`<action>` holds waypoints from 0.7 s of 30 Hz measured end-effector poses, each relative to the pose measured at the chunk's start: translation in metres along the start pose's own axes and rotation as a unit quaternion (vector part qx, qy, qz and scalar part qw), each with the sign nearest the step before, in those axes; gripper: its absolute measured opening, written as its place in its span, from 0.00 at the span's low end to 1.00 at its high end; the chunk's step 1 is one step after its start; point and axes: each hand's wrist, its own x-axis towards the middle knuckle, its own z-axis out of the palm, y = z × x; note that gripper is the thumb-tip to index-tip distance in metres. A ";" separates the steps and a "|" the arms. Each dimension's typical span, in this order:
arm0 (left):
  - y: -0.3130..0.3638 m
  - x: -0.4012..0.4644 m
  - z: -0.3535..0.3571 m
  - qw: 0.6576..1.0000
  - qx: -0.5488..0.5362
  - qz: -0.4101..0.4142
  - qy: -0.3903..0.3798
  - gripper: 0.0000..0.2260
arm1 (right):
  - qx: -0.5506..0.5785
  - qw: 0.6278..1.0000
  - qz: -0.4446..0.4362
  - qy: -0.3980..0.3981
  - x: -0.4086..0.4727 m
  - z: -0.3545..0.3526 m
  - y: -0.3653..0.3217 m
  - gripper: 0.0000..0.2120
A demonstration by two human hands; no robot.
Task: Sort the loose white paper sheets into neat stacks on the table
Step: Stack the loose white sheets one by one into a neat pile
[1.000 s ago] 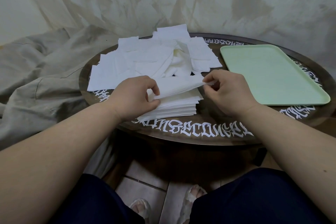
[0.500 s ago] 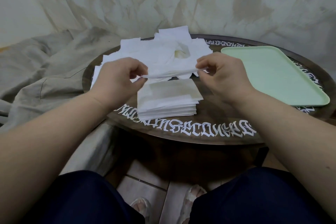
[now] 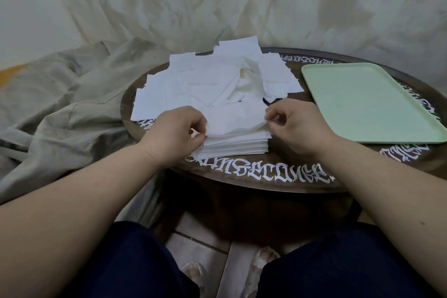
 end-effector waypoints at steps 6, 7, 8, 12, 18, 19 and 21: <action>-0.002 0.001 0.004 1.000 0.008 -0.003 -0.005 0.04 | 0.017 1.000 -0.001 0.006 0.000 0.001 0.002 0.04; -0.001 0.002 0.003 1.000 0.011 0.003 -0.003 0.05 | 0.022 1.000 -0.005 0.014 0.000 0.001 0.002 0.04; -0.002 0.002 0.002 1.000 0.011 0.010 0.001 0.08 | 0.027 0.999 -0.011 0.022 0.001 0.001 0.002 0.04; -0.004 -0.001 -0.001 1.000 0.009 0.026 -0.001 0.12 | 0.024 1.000 -0.017 0.010 0.001 0.002 0.000 0.04; -0.006 -0.001 0.003 0.997 0.030 0.026 -0.063 0.08 | 0.007 1.000 -0.007 -0.026 -0.003 0.004 0.001 0.05; -0.006 -0.001 0.003 0.997 0.030 0.024 -0.068 0.08 | 0.003 1.000 -0.004 -0.027 -0.003 0.003 0.001 0.05; -0.007 -0.001 0.003 0.996 0.035 0.025 -0.078 0.10 | -0.005 1.000 0.000 -0.026 -0.003 0.003 0.001 0.06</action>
